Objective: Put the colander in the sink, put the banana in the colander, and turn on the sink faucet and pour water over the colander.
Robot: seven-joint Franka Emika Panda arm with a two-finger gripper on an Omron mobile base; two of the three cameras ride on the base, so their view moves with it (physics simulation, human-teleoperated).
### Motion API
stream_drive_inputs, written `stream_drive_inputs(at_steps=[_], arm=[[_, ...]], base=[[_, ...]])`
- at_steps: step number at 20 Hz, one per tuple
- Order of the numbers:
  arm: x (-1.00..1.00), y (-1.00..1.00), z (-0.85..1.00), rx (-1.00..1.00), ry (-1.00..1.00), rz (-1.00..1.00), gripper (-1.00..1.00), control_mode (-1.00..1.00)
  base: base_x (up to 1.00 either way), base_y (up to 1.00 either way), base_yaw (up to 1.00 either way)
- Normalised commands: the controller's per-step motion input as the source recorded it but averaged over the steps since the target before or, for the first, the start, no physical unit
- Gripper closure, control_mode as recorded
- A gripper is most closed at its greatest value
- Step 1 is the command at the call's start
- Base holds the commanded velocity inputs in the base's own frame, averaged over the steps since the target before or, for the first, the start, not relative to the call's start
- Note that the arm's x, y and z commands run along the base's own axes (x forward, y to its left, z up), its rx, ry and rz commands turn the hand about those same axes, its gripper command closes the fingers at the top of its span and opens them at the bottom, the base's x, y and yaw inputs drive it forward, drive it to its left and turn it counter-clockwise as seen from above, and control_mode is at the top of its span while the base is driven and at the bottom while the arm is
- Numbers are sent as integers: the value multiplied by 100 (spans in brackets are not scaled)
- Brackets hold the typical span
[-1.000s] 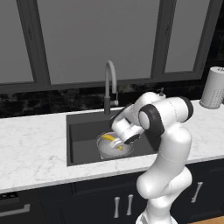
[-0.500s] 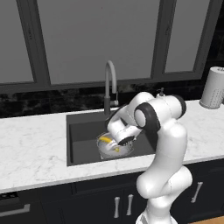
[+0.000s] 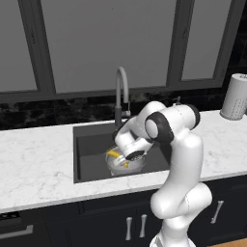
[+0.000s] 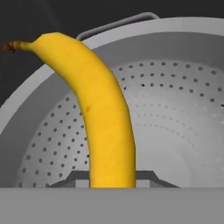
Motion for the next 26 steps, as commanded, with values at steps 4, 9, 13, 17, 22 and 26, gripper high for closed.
stream_drive_inputs(at_steps=[4, 9, 13, 17, 22, 26], arm=[[20, 1, -14, 0, 0, 0, 100, -100], [5, 4, -7, 0, 0, 0, -100, -100], [-8, 3, 0, 0, 0, 0, -100, -100], [-4, 0, 8, 0, 0, 0, -100, -100], [0, -17, 35, 0, 0, 0, -100, -100], [0, -31, 77, 0, -2, -2, -100, -100]], base=[[0, 0, 0], [0, 0, 0], [0, 0, 0], [0, 0, 0], [0, 0, 0], [0, 0, 0]])
